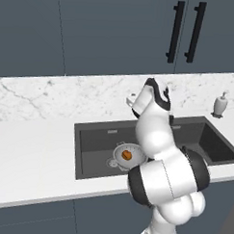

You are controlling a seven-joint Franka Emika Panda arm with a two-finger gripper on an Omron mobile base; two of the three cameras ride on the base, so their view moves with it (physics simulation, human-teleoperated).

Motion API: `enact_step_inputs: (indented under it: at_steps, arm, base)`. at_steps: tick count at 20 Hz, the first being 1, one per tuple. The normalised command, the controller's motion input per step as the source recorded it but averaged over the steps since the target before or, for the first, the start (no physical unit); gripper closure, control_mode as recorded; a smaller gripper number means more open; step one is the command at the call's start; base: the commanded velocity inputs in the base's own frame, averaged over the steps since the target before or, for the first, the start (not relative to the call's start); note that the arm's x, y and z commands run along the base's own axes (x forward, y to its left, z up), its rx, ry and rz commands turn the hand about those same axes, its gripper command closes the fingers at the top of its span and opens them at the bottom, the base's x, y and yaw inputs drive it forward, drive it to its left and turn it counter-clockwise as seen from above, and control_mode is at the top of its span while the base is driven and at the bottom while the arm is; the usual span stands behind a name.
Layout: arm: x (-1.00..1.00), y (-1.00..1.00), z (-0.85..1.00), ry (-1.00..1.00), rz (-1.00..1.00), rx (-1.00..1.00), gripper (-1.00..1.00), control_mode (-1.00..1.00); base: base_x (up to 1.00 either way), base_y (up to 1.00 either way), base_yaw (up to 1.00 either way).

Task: Put the colander in the sink, put the peach in the colander, and turn on the sink faucet and pour water over the colander.

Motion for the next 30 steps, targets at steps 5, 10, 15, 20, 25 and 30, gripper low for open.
enact_step_inputs:
  at_steps: [5,10,15,20,25,30]
  arm:
    - [-0.68,-0.59,0.0,0.0,0.0,0.0,-1.0,-1.0]
    - [-0.61,-0.93,0.0,0.05,0.0,0.0,-1.0,-1.0]
    - [-0.16,-1.0,0.0,0.12,0.0,0.01,-1.0,-1.0]
    - [0.0,-0.95,-0.08,0.13,0.02,0.01,-1.0,-1.0]
    - [0.09,-0.54,-0.69,0.01,0.0,0.0,-1.0,-1.0]
    - [0.26,-0.27,-0.63,0.0,0.0,0.0,-1.0,-1.0]
  base:
    - [0.0,0.0,0.0]
    - [0.0,0.0,0.0]
    - [0.0,0.0,0.0]
    - [0.0,0.0,0.0]
    - [0.0,0.0,0.0]
    - [0.0,0.0,0.0]
